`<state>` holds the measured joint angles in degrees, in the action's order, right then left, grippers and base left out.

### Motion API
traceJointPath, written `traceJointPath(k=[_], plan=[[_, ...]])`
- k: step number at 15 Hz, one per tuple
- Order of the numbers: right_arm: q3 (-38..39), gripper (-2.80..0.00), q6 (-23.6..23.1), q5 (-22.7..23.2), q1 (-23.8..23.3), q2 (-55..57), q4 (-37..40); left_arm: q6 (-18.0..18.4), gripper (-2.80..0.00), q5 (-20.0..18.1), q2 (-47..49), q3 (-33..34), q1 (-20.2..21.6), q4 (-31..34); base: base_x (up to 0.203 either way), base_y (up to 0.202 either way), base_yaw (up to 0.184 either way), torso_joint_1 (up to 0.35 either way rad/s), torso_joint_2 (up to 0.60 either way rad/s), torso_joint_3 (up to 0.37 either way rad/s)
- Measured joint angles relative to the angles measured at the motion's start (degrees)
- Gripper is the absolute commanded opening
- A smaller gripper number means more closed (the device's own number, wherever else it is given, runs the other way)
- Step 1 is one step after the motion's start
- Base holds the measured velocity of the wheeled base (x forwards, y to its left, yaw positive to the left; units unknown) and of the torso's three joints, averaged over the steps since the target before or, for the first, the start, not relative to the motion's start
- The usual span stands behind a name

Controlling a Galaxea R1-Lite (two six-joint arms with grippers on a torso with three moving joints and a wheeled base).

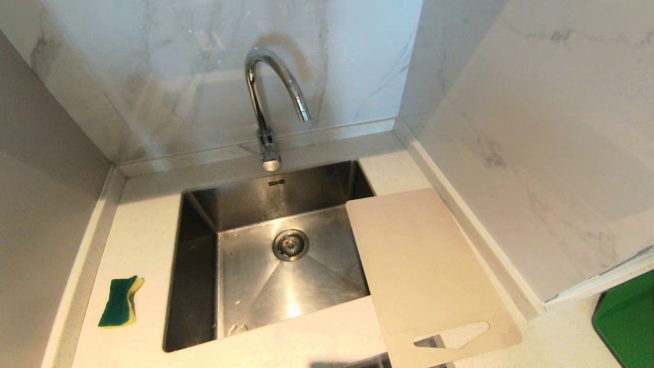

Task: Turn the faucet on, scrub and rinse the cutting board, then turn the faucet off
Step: Turn on the tap

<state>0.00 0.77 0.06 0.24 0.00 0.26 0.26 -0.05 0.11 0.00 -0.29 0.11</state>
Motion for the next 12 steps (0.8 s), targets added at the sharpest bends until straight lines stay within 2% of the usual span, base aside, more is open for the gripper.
traceJointPath(k=[12], plan=[[0.00,-2.80,-0.35,0.05,0.00,0.00,-0.08,-0.16,-2.80,-0.05,0.00,0.00,0.00,0.04,0.000,0.000,0.000,0.000,0.00,0.000]])
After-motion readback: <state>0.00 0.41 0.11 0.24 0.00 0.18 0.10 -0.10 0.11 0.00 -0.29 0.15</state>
